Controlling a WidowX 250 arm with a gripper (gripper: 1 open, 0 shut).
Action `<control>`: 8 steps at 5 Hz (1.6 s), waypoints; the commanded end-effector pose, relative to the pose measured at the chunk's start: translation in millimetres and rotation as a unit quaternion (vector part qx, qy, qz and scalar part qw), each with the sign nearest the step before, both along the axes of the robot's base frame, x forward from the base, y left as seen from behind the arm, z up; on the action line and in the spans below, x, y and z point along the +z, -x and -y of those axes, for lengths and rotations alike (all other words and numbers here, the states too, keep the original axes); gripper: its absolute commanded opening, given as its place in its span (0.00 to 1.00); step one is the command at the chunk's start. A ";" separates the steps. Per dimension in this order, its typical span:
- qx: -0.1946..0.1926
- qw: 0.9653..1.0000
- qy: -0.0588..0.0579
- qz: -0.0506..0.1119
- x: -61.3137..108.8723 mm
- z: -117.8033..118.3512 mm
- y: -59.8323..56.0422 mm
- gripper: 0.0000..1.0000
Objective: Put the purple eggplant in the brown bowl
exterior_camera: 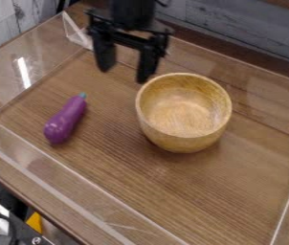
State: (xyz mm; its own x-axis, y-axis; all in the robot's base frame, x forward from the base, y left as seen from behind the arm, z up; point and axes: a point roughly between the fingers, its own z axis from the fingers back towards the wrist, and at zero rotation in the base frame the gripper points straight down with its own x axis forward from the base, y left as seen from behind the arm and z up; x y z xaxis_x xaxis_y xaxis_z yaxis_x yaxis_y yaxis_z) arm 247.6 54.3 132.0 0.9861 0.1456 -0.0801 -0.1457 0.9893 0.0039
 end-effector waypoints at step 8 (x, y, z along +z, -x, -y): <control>0.079 0.996 -0.020 0.040 -45.1 -69.5 47.4 1.00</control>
State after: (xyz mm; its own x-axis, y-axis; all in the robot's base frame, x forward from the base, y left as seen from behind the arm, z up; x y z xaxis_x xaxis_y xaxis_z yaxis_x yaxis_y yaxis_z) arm 199.0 119.8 81.5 0.9585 0.2846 -0.0163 -0.2844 0.9586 0.0153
